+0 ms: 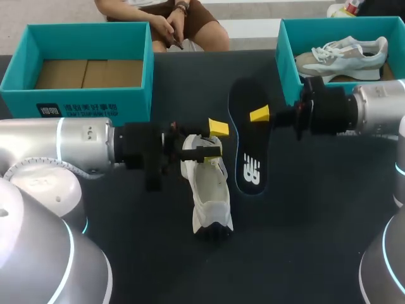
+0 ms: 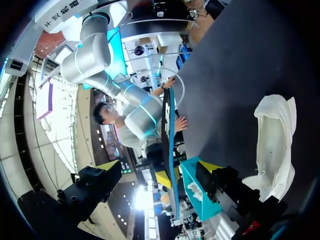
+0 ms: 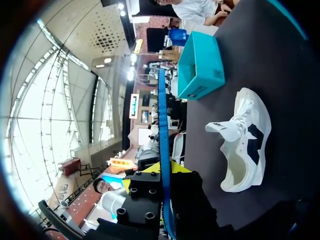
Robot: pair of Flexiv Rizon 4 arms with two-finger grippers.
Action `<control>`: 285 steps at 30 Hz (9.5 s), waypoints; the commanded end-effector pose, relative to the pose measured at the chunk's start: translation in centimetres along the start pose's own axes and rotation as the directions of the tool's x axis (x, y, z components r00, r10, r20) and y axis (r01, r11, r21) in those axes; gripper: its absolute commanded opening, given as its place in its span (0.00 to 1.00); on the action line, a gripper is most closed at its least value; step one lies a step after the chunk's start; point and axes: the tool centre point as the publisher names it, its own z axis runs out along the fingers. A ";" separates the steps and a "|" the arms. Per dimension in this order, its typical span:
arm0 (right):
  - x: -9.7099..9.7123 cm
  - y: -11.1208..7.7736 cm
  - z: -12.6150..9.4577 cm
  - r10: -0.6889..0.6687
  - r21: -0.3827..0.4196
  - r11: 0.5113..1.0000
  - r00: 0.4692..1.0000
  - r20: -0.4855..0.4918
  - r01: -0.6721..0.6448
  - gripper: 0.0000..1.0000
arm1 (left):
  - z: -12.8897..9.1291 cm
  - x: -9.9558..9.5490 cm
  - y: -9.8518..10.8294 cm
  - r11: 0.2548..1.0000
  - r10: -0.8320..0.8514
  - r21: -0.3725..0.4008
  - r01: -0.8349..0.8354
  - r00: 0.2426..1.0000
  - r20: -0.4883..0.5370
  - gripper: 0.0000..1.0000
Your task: Take the shoe out of the shoebox, open the shoe tongue, remove and reinsert the insole, then place the shoe into the shoebox
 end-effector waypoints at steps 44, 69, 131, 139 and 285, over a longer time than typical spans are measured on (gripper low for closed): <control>-1.7 0.7 0.8 0.092 0.078 0.993 0.996 -0.001 -0.092 0.00 | -1.5 -3.8 4.1 0.999 0.041 -0.003 -0.051 0.844 -0.535 1.00; -2.0 0.2 1.2 0.064 0.077 0.995 0.998 -0.020 -0.063 0.00 | 1.8 -5.7 5.3 0.995 -0.079 -0.035 0.088 0.573 -0.816 1.00; -2.3 0.4 1.8 0.016 0.101 0.995 0.999 -0.029 -0.013 0.00 | 6.0 -4.2 6.4 0.993 -0.019 0.011 0.115 0.256 -0.967 1.00; -2.4 0.2 1.7 0.016 0.091 0.996 0.999 -0.031 -0.013 0.00 | 5.8 -4.0 6.3 0.991 -0.018 0.019 0.130 0.276 -0.961 1.00; -1.5 -1.6 2.1 0.076 0.031 0.997 0.997 -0.003 -0.076 0.00 | 5.5 5.6 6.5 0.970 -0.175 -0.152 0.192 0.978 0.116 0.29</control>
